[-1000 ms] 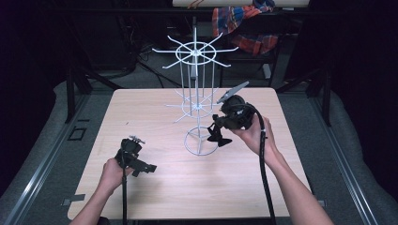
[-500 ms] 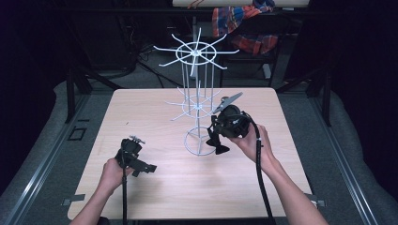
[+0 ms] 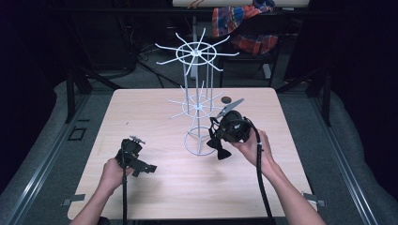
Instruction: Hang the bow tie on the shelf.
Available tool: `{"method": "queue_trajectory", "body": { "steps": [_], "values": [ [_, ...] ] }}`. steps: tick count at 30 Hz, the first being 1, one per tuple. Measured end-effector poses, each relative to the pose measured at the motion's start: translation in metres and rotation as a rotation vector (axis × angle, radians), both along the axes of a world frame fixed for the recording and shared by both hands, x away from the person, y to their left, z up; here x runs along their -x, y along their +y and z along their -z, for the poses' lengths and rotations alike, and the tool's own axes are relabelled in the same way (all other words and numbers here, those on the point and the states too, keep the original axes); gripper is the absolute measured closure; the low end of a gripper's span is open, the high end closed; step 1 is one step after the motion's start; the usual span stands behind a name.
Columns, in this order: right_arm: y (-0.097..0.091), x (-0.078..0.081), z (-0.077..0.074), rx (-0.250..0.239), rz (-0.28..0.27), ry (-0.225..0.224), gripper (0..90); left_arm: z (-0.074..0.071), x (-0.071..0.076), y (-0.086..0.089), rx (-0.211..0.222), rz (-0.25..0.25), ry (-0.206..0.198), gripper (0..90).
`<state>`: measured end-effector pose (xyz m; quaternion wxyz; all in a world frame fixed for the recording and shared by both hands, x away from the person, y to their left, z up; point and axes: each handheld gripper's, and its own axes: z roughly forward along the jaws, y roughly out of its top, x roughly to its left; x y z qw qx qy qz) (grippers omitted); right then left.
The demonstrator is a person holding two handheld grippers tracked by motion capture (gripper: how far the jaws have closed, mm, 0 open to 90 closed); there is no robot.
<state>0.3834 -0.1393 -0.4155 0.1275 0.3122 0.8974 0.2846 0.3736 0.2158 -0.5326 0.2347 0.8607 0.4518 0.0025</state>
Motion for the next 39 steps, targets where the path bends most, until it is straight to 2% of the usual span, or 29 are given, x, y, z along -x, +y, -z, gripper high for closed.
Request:
{"method": "queue_trajectory", "body": {
  "steps": [9,14,16,17,22,28,30,32,33,37,38,39],
  "values": [
    [-0.009,-0.005,0.013,-0.011,0.023,0.02,89.2,0.0,-0.001,0.0,-0.003,0.0,0.001,0.0],
    [-0.013,-0.006,0.015,-0.015,0.023,0.019,89.0,0.001,-0.003,-0.003,-0.009,0.004,0.001,0.0],
    [-0.015,-0.007,0.016,-0.027,0.019,0.026,88.6,0.002,-0.004,-0.003,-0.009,0.007,0.006,0.0],
    [-0.017,-0.008,0.018,-0.048,0.019,0.032,87.9,0.003,-0.004,-0.003,-0.009,0.004,0.009,0.0],
    [-0.019,-0.01,0.02,-0.061,0.019,0.042,84.2,0.004,-0.004,-0.001,-0.007,-0.005,0.013,0.0],
    [-0.02,-0.008,0.018,-0.061,0.016,0.045,75.1,0.002,-0.003,-0.003,-0.006,0.009,0.008,0.0],
    [-0.021,-0.007,0.017,-0.062,0.019,0.048,67.8,0.002,-0.002,-0.003,-0.007,0.006,0.007,0.0],
    [-0.021,-0.006,0.017,-0.058,0.019,0.051,65.2,0.002,-0.002,-0.003,-0.007,0.005,0.005,0.0],
    [-0.022,-0.005,0.015,-0.056,0.024,0.047,58.9,0.002,-0.002,-0.003,-0.008,0.005,0.005,0.0],
    [-0.027,-0.002,0.01,-0.07,0.033,0.049,49.2,0.001,-0.001,-0.004,-0.008,0.009,0.004,0.0],
    [-0.027,-0.002,0.01,-0.07,0.033,0.049,49.2,0.001,-0.001,-0.004,-0.008,0.009,0.004,0.0],
    [-0.03,0.0,0.008,-0.074,0.039,0.056,43.7,0.001,-0.001,-0.003,-0.009,0.01,0.004,0.0]
  ]
}}
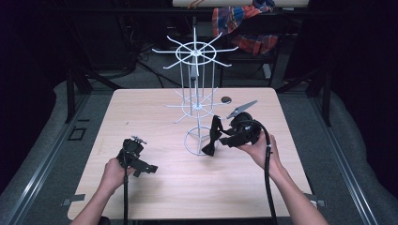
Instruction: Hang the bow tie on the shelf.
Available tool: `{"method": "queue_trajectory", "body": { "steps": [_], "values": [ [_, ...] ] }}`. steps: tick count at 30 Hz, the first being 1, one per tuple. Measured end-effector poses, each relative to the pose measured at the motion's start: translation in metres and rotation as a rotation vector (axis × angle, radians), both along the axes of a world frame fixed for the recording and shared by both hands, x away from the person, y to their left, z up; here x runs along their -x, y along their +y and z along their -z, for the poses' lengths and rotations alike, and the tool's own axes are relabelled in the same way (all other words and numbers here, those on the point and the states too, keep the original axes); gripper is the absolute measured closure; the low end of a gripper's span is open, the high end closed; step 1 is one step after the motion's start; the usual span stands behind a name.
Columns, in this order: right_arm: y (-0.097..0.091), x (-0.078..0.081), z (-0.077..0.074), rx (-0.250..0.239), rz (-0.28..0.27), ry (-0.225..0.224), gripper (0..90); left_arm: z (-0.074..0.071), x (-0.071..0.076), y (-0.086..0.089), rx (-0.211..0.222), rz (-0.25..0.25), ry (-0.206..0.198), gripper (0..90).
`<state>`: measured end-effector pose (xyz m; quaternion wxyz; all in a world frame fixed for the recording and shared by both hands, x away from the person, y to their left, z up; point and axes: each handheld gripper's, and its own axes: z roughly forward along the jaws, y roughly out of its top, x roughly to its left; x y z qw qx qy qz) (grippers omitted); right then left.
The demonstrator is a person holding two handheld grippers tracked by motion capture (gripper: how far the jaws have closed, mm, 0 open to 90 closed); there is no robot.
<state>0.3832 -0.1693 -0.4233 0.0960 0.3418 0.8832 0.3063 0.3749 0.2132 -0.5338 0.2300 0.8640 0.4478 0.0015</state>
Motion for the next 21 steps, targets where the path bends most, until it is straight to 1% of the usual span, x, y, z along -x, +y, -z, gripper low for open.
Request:
{"method": "queue_trajectory", "body": {
  "steps": [2,3,4,5,7,10,11,12,15,16,18,21],
  "values": [
    [-0.003,0.002,-0.002,-0.008,0.001,0.001,39.6,0.0,0.0,0.0,0.001,-0.001,0.0,0.0],
    [-0.003,0.002,-0.002,-0.008,0.001,0.001,39.6,0.0,0.0,0.0,0.001,-0.001,0.0,0.0],
    [-0.006,0.003,-0.004,-0.009,-0.004,0.012,34.5,0.0,0.001,0.0,0.005,-0.001,0.001,0.0],
    [-0.006,0.003,-0.004,-0.009,-0.004,0.012,34.5,0.0,0.001,0.0,0.005,-0.001,0.001,0.0],
    [-0.01,0.007,-0.007,-0.013,-0.003,0.009,29.7,-0.001,0.001,0.001,0.004,0.001,-0.001,0.0],
    [-0.013,0.01,-0.008,-0.017,0.001,0.017,23.6,-0.001,0.001,0.001,0.004,0.004,-0.004,0.0],
    [-0.013,0.01,-0.008,-0.017,0.001,0.017,23.6,-0.001,0.001,0.001,0.004,0.004,-0.004,0.0],
    [-0.016,0.013,-0.009,-0.012,-0.006,0.022,19.6,-0.001,0.001,0.0,0.005,0.006,-0.006,0.0],
    [-0.019,0.016,-0.01,-0.008,-0.005,0.02,17.1,-0.001,0.001,0.0,0.004,0.004,-0.006,0.0],
    [-0.022,0.019,-0.01,-0.008,-0.006,0.024,15.6,-0.001,0.001,0.0,0.003,0.003,-0.008,0.0],
    [-0.024,0.02,-0.01,-0.009,-0.005,0.019,15.0,-0.001,0.002,0.0,0.0,0.001,-0.01,0.0],
    [-0.033,0.025,-0.008,-0.006,-0.002,0.028,12.1,-0.001,0.002,0.0,-0.004,0.002,-0.01,0.0]
  ]
}}
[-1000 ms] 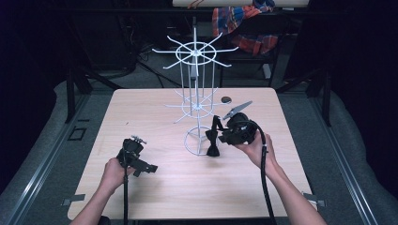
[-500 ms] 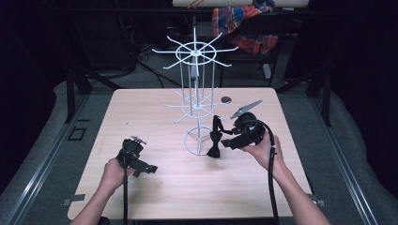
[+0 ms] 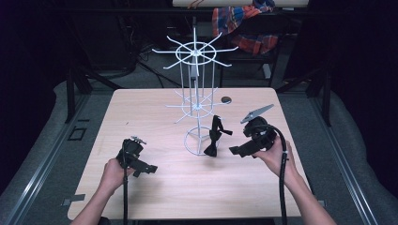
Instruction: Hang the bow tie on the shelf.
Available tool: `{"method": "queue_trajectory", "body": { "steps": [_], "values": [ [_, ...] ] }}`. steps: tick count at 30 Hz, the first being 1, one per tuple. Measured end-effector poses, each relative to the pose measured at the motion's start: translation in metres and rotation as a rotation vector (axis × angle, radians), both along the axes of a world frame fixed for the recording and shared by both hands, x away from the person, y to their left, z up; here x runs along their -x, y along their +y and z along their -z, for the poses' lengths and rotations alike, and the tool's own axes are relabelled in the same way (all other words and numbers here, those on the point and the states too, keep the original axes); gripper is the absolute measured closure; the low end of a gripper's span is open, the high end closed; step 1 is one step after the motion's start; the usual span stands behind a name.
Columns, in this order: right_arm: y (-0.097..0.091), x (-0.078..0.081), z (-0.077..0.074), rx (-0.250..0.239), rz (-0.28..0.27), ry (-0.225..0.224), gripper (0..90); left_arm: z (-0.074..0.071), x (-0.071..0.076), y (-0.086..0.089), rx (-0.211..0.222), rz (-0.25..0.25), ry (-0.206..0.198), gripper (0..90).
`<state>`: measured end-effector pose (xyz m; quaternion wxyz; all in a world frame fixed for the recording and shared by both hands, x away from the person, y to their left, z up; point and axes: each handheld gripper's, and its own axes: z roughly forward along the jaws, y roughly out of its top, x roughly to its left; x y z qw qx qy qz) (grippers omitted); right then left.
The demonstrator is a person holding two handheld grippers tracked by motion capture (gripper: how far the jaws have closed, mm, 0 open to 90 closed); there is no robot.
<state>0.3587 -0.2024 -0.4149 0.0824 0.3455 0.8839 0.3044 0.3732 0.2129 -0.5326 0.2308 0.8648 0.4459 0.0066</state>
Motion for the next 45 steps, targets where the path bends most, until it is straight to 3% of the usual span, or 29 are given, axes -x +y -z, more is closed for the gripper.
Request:
{"method": "queue_trajectory", "body": {
  "steps": [5,26,36,40,43,45],
  "values": [
    [-0.01,0.006,0.005,0.001,0.018,0.003,1.1,0.0,0.0,0.001,0.001,-0.002,-0.003,0.0],
    [-0.029,0.025,0.037,0.011,0.023,0.068,0.0,0.0,-0.001,0.001,0.009,0.0,-0.005,0.0],
    [-0.03,0.035,0.077,0.105,-0.003,0.184,0.0,0.001,-0.001,0.0,0.007,-0.006,-0.002,0.0],
    [-0.032,0.039,0.087,0.136,-0.004,0.205,0.0,0.001,-0.001,0.0,0.007,-0.004,-0.005,0.0],
    [-0.037,0.039,0.1,0.186,-0.001,0.235,0.0,0.001,-0.002,-0.003,0.004,-0.002,-0.004,0.0],
    [-0.037,0.038,0.102,0.187,-0.001,0.241,0.0,0.001,-0.002,-0.004,0.005,0.001,-0.003,0.0]
  ]
}}
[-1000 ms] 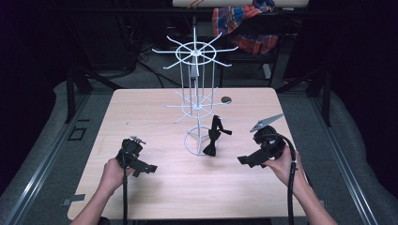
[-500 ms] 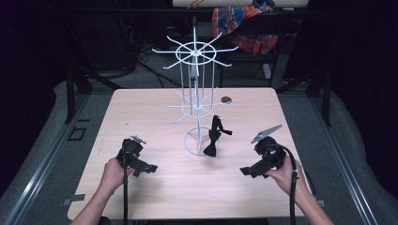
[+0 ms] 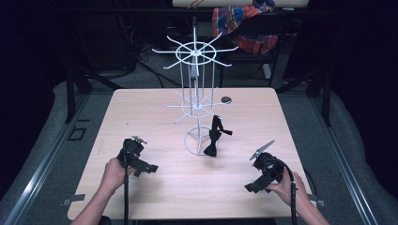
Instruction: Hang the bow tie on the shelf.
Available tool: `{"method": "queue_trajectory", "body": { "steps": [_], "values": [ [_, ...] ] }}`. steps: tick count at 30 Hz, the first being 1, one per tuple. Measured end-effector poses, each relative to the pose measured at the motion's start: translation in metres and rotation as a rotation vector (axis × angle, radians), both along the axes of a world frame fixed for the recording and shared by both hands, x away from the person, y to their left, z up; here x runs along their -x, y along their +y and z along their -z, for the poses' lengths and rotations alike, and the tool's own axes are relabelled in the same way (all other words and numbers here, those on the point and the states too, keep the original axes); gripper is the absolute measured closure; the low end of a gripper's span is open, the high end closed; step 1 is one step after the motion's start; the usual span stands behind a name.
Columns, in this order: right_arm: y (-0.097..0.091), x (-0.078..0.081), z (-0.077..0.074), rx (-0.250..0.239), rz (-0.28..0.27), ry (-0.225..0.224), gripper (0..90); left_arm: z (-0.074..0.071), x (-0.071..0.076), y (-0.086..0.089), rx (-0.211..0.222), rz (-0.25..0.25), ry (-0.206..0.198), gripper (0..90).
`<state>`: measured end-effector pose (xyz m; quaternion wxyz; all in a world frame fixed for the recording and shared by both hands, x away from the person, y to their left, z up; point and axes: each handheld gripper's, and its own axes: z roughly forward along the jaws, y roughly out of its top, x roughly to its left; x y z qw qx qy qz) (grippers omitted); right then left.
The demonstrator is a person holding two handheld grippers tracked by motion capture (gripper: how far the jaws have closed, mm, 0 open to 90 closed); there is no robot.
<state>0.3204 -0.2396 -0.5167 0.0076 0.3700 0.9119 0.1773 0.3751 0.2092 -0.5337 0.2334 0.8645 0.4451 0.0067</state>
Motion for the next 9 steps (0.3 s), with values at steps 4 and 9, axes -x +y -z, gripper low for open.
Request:
{"method": "queue_trajectory", "body": {
  "steps": [4,9],
  "values": [
    [-0.003,-0.005,0.004,-0.014,0.017,0.006,0.2,0.001,-0.001,-0.001,-0.005,0.007,0.008,0.0],
    [-0.011,-0.009,0.0,0.008,0.025,-0.009,0.2,0.001,0.0,0.0,-0.007,0.003,-0.001,0.0]
  ]
}}
